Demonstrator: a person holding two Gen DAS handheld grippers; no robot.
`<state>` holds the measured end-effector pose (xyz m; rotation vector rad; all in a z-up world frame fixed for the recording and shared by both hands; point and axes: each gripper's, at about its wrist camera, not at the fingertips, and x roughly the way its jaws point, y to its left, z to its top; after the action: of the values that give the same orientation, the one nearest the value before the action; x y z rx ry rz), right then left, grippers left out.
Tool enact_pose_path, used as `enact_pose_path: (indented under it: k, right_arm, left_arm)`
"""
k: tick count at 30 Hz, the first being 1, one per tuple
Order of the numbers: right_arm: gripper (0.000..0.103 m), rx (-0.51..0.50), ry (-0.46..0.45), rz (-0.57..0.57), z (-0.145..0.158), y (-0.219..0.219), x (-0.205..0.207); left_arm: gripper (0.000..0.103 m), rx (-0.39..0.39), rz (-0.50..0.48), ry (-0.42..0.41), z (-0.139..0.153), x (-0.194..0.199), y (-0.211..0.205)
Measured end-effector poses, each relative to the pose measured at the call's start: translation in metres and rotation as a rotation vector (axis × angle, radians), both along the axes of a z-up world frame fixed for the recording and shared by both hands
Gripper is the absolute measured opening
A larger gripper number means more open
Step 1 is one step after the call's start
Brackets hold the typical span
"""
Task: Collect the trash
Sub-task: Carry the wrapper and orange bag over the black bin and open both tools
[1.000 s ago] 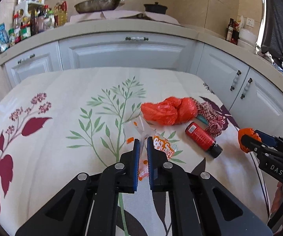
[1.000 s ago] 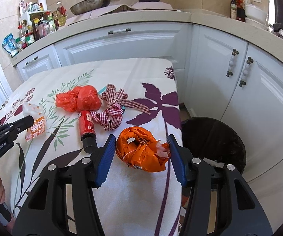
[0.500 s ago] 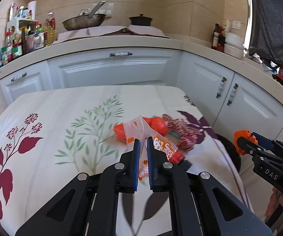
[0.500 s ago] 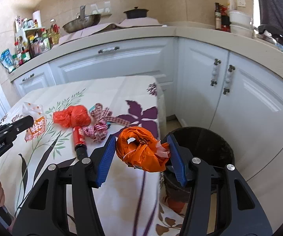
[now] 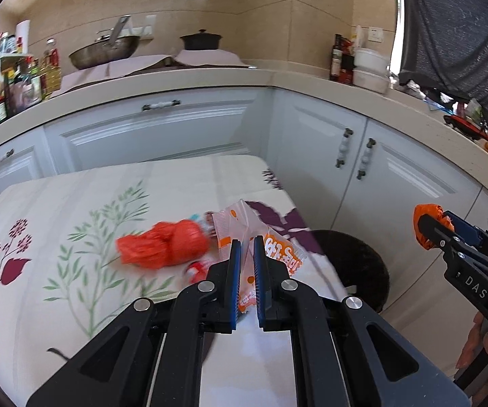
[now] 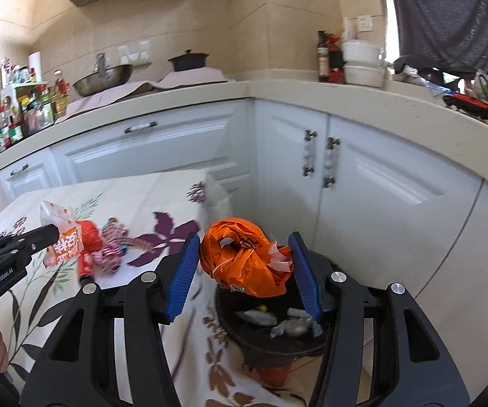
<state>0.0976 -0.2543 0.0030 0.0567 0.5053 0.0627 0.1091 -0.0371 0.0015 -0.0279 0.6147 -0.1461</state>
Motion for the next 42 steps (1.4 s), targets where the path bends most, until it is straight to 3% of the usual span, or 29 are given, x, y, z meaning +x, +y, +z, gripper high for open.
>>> enact_pose_path:
  k: [14, 28, 42]
  right_arm:
    - [0.052, -0.039, -0.071, -0.081, 0.001, -0.044, 0.008]
    - [0.052, -0.039, -0.037, -0.137, -0.023, -0.075, 0.026]
    - [0.053, -0.011, -0.001, -0.166, -0.043, -0.092, 0.052]
  left_arm:
    - [0.008, 0.005, -0.087, -0.04, 0.004, 0.026, -0.072]
    - [0.008, 0.034, -0.133, -0.009, -0.013, 0.057, -0.128]
    - [0.008, 0.063, -0.136, 0.026, -0.029, 0.082, -0.152]
